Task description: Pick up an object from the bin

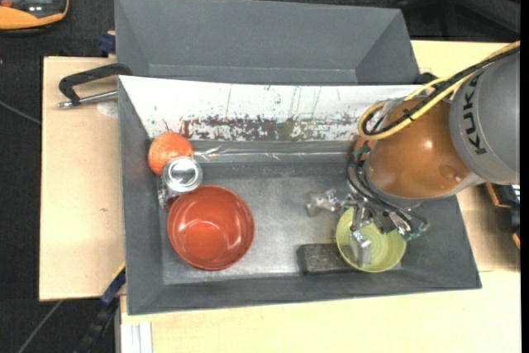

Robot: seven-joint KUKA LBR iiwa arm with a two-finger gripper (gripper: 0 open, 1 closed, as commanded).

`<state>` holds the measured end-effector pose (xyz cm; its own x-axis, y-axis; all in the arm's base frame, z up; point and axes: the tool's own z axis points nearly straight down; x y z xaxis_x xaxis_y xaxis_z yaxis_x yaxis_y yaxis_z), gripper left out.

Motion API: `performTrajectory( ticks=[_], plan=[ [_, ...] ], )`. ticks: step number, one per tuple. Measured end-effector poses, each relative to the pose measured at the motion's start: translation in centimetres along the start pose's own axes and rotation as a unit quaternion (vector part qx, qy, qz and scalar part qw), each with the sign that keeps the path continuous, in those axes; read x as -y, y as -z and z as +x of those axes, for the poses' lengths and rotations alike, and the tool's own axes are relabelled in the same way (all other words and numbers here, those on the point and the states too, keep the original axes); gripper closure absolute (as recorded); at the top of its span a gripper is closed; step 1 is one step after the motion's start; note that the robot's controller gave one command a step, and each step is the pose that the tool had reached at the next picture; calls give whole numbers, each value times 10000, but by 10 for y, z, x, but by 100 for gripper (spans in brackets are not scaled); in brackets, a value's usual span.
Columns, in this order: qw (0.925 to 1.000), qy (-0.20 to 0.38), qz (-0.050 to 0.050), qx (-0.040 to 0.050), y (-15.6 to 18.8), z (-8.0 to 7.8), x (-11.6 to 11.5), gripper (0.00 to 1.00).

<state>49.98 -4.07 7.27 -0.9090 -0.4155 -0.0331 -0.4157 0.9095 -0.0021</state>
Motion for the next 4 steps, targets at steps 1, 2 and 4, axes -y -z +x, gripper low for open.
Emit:
performTrajectory(
  ticks=[1, 2, 4],
  plan=[
    [9999, 152, 23, 36, -1, 18, 50, 0],
    [9998, 147, 44, 93, -2, -30, 53, 0],
    [9999, -59, 51, 123, -3, -37, 48, 100]
  ],
)
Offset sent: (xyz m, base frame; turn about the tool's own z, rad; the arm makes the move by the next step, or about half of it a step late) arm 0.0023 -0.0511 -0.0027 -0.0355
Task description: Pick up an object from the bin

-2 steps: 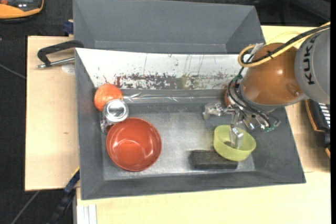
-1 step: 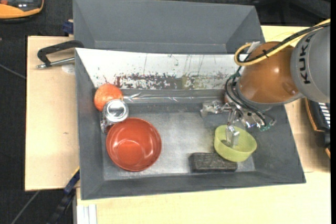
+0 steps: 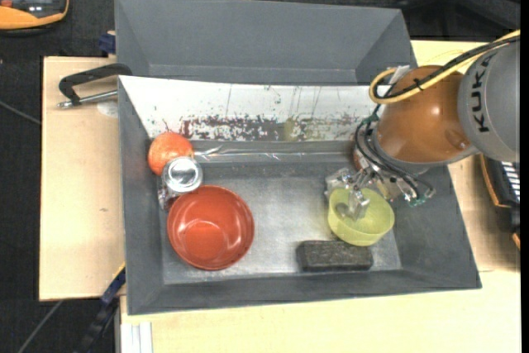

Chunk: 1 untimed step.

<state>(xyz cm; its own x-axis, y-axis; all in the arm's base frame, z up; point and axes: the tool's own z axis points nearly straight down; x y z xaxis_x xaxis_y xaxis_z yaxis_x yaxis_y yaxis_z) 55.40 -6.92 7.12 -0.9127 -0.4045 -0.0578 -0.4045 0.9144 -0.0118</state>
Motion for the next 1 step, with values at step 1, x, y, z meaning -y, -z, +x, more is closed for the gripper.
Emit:
performTrajectory(
  ticks=[1],
  plan=[
    [10000, 20, 36, 72, 150, -23, 8, 100]
  ],
)
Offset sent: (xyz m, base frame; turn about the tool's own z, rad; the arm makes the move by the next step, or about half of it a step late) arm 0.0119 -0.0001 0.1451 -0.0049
